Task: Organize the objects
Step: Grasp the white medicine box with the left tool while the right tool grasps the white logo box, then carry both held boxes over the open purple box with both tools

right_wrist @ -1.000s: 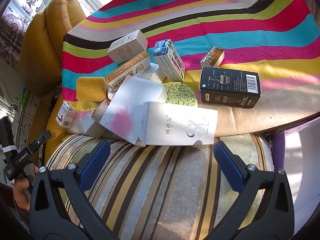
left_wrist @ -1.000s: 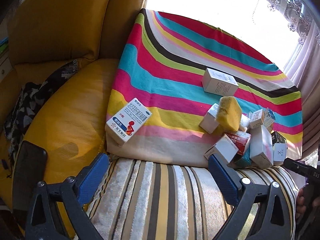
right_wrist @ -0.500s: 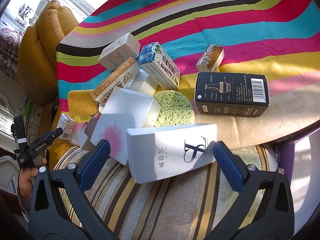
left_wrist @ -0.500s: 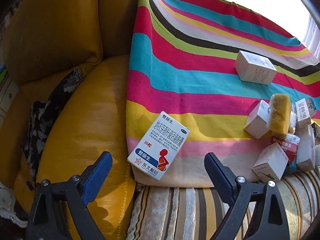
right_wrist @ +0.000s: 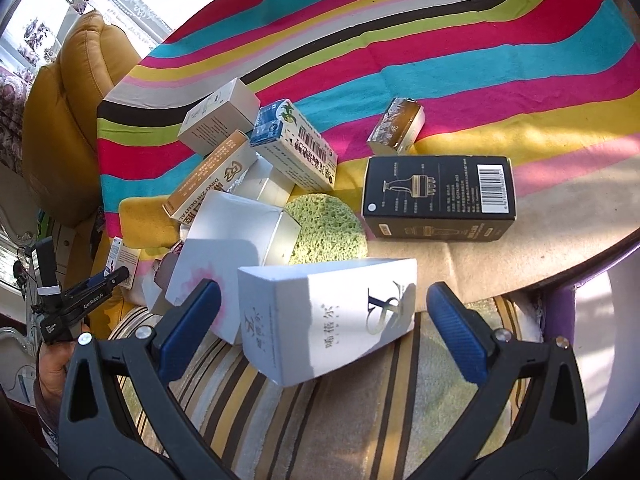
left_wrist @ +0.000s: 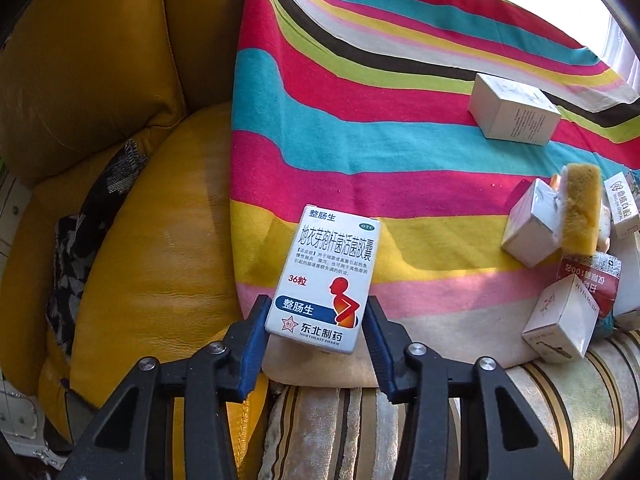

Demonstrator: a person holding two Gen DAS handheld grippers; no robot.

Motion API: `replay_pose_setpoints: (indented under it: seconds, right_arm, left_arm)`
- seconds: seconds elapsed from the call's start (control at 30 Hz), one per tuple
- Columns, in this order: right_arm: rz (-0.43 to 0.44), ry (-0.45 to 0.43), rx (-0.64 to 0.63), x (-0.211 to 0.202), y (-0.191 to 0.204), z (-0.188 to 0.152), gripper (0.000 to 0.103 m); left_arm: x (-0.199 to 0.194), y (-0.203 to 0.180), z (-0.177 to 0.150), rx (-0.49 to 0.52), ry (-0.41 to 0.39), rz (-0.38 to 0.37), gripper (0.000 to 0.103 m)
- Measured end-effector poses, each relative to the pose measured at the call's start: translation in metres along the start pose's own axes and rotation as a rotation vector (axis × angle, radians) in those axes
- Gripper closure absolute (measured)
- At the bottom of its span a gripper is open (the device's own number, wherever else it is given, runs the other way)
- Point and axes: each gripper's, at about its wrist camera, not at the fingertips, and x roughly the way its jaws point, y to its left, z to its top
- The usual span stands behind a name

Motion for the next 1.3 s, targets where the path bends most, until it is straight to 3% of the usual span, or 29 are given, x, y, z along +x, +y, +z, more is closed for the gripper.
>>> replay_pose_setpoints:
  seconds: [0.07, 0.27, 0.73, 0.83, 1.07, 1.3]
  right_arm:
    - [-0.016, -0.006, 0.011, -0.002, -0.002, 0.0, 0.0]
    - [0.05, 0.021, 0.016, -0.001, -0.005, 0.0, 0.0]
    - [-0.001, 0.096, -0.112, 0.016, 0.011, 0.002, 0.0]
    - [0.0, 0.098, -0.114, 0.015, 0.01, 0.001, 0.011]
    - [0.005, 0.047, -0.118, -0.005, 0.008, -0.006, 0.011]
    - [-0.05, -0.043, -0.062, -0.044, -0.013, -0.015, 0.011]
  left_arm:
    - [-0.006, 0.0, 0.0, 0.003, -0.021, -0.001, 0.056]
    - [-0.027, 0.004, -0.001, -0.028, -0.067, -0.035, 0.056]
    - [-0.07, -0.036, -0.007, -0.04, -0.164, -0.226, 0.056]
    - [-0.077, -0.047, -0.012, -0.037, -0.175, -0.262, 0.056]
    - [-0.101, -0.075, -0.022, -0.014, -0.211, -0.337, 0.056]
    - [-0.119, -0.125, -0.031, 0.074, -0.211, -0.433, 0.056]
